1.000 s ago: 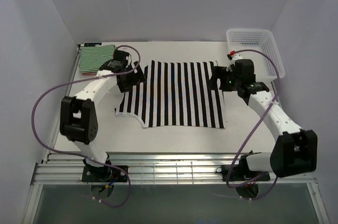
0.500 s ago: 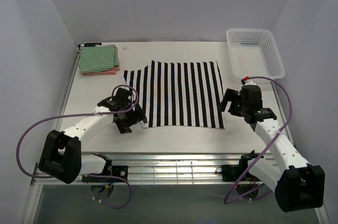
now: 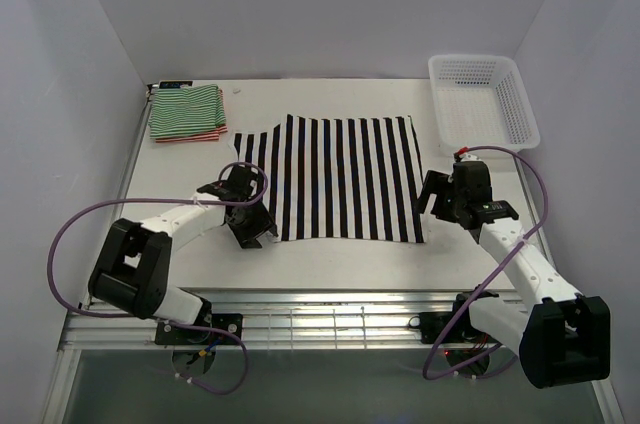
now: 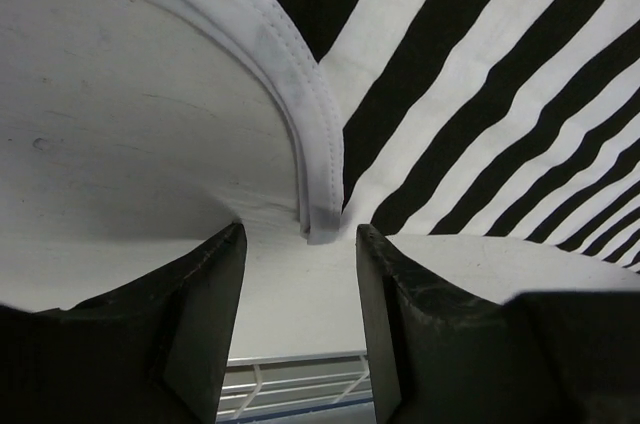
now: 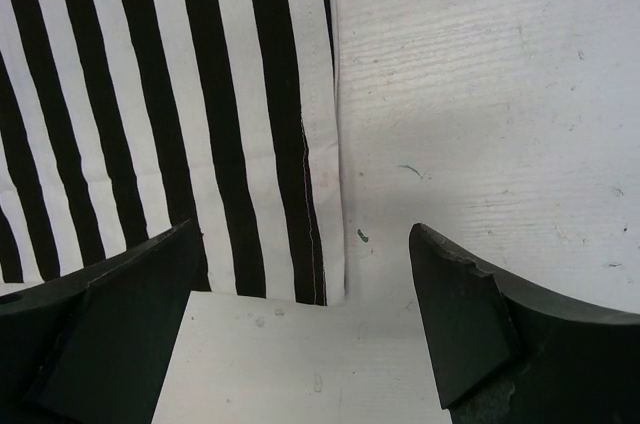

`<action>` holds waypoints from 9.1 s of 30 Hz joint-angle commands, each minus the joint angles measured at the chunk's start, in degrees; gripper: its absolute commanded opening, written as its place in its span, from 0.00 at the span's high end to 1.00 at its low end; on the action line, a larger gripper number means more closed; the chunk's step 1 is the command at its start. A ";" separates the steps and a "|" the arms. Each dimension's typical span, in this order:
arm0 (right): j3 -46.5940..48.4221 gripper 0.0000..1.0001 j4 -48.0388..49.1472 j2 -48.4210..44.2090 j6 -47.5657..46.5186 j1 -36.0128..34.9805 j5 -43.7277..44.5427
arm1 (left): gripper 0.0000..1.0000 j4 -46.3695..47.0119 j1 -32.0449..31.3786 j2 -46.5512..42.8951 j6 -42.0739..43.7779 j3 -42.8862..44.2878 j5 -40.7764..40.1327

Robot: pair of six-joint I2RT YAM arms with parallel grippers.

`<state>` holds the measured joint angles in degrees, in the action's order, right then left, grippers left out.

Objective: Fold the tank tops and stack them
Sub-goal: Fold the tank top

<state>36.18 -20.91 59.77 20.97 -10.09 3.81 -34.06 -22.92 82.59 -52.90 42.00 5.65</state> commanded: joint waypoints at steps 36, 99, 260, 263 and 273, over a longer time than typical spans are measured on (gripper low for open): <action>-6.56 0.18 -1.07 6.41 -0.32 0.95 -11.20 | 1.00 -1.88 -1.52 6.10 -1.24 2.12 -1.78; 22.17 0.92 -7.92 24.69 -2.25 1.91 -6.72 | 1.00 -11.29 3.76 25.95 12.83 40.97 -1.69; 59.62 0.05 2.88 61.87 -8.32 -3.80 4.44 | 1.00 1.37 8.24 44.24 28.47 56.97 -7.76; 59.44 0.18 4.20 62.75 -7.88 -3.80 5.58 | 1.00 1.46 8.15 44.42 28.30 56.88 -7.67; 58.91 0.44 6.58 65.47 -5.51 -3.80 8.40 | 1.00 1.55 8.24 44.59 27.94 56.44 -8.20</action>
<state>93.45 -17.32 124.20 13.98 -13.63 10.04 -31.86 -14.81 128.77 -25.47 100.16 -1.89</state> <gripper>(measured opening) 0.565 0.009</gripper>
